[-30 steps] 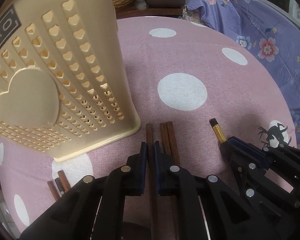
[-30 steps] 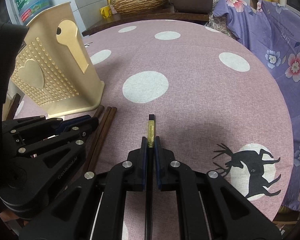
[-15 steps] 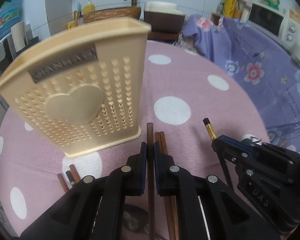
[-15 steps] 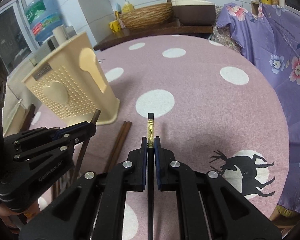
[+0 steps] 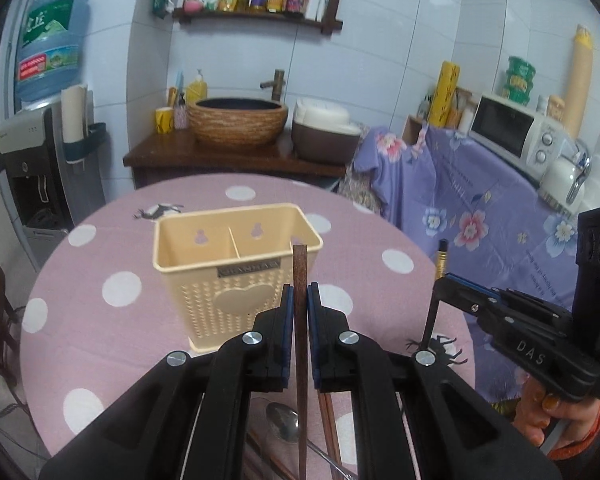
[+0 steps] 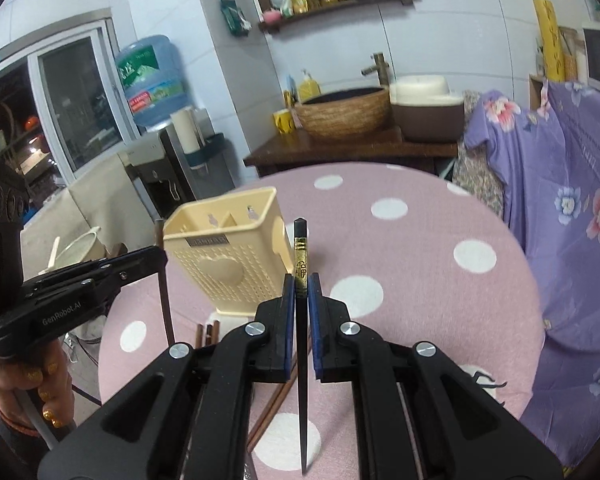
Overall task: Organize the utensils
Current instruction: 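Carry the black chopstick with the right gripper over the cream holder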
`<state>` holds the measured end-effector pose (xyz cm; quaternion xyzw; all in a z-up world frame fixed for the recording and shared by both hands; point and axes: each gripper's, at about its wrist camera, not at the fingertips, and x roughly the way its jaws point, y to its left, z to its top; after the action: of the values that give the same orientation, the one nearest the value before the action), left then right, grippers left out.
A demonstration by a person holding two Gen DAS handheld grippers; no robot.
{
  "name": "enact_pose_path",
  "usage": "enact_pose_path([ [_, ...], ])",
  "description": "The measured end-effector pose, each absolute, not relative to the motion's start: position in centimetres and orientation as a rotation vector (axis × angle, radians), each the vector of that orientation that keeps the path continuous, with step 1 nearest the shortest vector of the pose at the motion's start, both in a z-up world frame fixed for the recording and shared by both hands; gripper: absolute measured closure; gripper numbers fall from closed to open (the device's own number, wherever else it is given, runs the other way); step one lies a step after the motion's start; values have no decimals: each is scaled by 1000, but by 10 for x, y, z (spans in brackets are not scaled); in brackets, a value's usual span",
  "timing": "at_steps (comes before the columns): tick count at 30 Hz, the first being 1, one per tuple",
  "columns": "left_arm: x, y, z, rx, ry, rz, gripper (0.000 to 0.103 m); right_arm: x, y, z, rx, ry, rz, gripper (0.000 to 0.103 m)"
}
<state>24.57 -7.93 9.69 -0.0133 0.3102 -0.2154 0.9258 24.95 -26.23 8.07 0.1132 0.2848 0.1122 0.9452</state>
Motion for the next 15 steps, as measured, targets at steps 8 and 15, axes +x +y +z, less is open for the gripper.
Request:
enact_pose_path([
  [8, 230, -64, 120, -48, 564, -434, 95, 239, -259, 101, 207, 555, 245, 95],
  [15, 222, -57, 127, -51, 540, -438, 95, 236, -255, 105, 194, 551, 256, 96],
])
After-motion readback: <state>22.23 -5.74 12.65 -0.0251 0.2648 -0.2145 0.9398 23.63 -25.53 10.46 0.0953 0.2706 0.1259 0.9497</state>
